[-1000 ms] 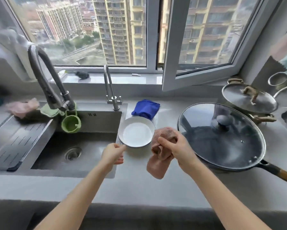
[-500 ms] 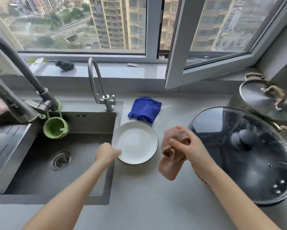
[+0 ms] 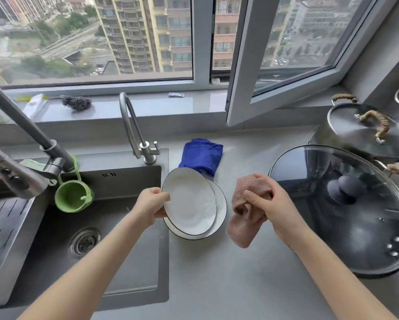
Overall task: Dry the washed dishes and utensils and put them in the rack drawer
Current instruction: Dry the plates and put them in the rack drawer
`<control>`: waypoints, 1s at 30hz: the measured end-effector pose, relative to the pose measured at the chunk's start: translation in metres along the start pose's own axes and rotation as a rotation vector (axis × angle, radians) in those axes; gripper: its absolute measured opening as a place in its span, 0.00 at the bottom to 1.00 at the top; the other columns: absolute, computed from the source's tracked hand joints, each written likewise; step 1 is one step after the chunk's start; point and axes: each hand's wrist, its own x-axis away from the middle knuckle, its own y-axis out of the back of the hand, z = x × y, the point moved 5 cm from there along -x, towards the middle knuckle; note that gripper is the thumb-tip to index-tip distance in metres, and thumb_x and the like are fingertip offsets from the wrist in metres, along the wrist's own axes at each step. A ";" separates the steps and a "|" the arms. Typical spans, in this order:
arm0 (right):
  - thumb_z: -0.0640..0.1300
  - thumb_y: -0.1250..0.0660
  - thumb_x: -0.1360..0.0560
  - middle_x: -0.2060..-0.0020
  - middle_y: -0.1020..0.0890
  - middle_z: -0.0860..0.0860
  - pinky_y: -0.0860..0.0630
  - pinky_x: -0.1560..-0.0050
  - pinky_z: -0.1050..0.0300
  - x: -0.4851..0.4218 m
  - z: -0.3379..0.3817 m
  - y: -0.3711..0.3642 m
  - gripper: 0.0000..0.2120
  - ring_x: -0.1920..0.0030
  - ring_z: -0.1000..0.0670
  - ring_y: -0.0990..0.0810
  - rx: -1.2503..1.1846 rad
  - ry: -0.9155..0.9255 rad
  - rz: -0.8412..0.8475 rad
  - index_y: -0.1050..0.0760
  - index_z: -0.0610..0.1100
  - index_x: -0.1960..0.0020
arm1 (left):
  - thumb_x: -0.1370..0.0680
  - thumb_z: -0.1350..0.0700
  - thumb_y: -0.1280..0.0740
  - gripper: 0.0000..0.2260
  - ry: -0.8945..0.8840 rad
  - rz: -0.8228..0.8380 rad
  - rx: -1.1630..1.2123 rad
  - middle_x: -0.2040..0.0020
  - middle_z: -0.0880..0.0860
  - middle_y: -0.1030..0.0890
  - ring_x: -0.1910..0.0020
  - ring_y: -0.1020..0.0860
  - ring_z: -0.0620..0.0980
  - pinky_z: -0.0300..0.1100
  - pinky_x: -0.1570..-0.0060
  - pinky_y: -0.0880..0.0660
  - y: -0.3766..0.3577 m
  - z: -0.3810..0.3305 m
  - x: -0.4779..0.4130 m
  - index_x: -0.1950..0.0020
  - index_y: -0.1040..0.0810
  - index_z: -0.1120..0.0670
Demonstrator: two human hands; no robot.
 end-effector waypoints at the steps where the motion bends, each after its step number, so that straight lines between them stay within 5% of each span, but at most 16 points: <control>1: 0.39 0.27 0.30 0.44 0.19 0.48 0.24 0.46 0.55 0.000 0.001 -0.001 0.24 0.43 0.50 0.21 0.001 0.010 -0.006 0.28 0.49 0.36 | 0.28 0.68 0.39 0.16 -0.025 -0.009 -0.025 0.70 0.53 0.34 0.72 0.31 0.52 0.42 0.70 0.24 -0.001 -0.005 0.001 0.70 0.40 0.54; 7: 0.42 0.25 0.31 0.41 0.22 0.49 0.26 0.38 0.50 0.000 0.012 -0.015 0.26 0.40 0.50 0.23 0.095 0.091 -0.032 0.28 0.50 0.36 | 0.28 0.66 0.38 0.16 -0.189 -0.041 -0.108 0.71 0.50 0.41 0.73 0.40 0.50 0.38 0.73 0.34 -0.006 -0.027 0.008 0.69 0.42 0.53; 11: 0.40 0.28 0.27 0.46 0.26 0.66 0.30 0.39 0.61 0.001 0.020 -0.039 0.26 0.43 0.60 0.26 0.143 0.158 -0.094 0.32 0.49 0.33 | 0.29 0.64 0.38 0.05 -0.187 -0.075 -0.107 0.65 0.53 0.33 0.66 0.33 0.52 0.42 0.69 0.30 0.002 -0.027 0.013 0.59 0.34 0.58; 14: 0.43 0.32 0.24 0.47 0.29 0.70 0.29 0.39 0.65 -0.005 0.020 -0.074 0.25 0.47 0.69 0.26 0.085 0.159 -0.084 0.36 0.52 0.30 | 0.28 0.65 0.38 0.09 -0.191 -0.020 -0.011 0.57 0.54 0.23 0.60 0.25 0.53 0.44 0.64 0.26 0.007 -0.026 0.019 0.50 0.25 0.57; 16: 0.52 0.36 0.22 0.42 0.25 0.63 0.28 0.37 0.55 -0.012 0.011 -0.112 0.26 0.45 0.59 0.25 0.065 0.109 0.007 0.41 0.56 0.27 | 0.26 0.63 0.37 0.06 -0.260 0.016 0.087 0.60 0.54 0.22 0.62 0.24 0.53 0.43 0.63 0.28 0.004 -0.029 0.025 0.53 0.22 0.59; 18: 0.65 0.45 0.25 0.29 0.32 0.53 0.40 0.29 0.48 -0.017 -0.002 -0.153 0.29 0.31 0.49 0.33 0.267 0.068 0.110 0.45 0.61 0.26 | 0.24 0.59 0.36 0.08 -0.315 -0.039 0.168 0.65 0.55 0.24 0.63 0.28 0.51 0.43 0.62 0.32 0.003 -0.030 0.028 0.61 0.21 0.60; 21: 0.66 0.55 0.29 0.25 0.40 0.51 0.52 0.27 0.46 -0.006 -0.023 -0.183 0.31 0.25 0.45 0.44 0.508 0.094 0.247 0.41 0.63 0.27 | 0.23 0.57 0.35 0.14 -0.295 -0.205 0.249 0.70 0.50 0.21 0.64 0.26 0.50 0.43 0.61 0.29 0.013 -0.032 0.028 0.69 0.19 0.54; 24: 0.61 0.52 0.26 0.26 0.37 0.57 0.53 0.28 0.53 0.028 -0.033 -0.171 0.25 0.26 0.54 0.43 0.576 0.240 0.420 0.32 0.61 0.31 | 0.23 0.54 0.33 0.09 -0.268 -0.256 0.205 0.57 0.52 0.17 0.54 0.21 0.49 0.45 0.50 0.25 0.029 -0.033 0.027 0.55 0.16 0.58; 26: 0.63 0.55 0.26 0.27 0.36 0.60 0.56 0.28 0.48 0.029 -0.043 -0.147 0.26 0.26 0.56 0.44 0.751 0.371 0.412 0.30 0.61 0.33 | 0.25 0.53 0.32 0.14 -0.232 -0.194 0.211 0.48 0.54 0.17 0.47 0.21 0.51 0.49 0.41 0.26 0.034 -0.030 0.026 0.46 0.18 0.61; 30: 0.72 0.70 0.31 0.23 0.51 0.57 0.59 0.27 0.37 -0.017 -0.045 -0.120 0.38 0.23 0.46 0.55 1.119 0.454 0.237 0.55 0.57 0.25 | 0.24 0.54 0.32 0.08 -0.209 -0.071 0.161 0.57 0.51 0.22 0.61 0.27 0.49 0.43 0.60 0.32 0.021 -0.029 0.034 0.55 0.18 0.58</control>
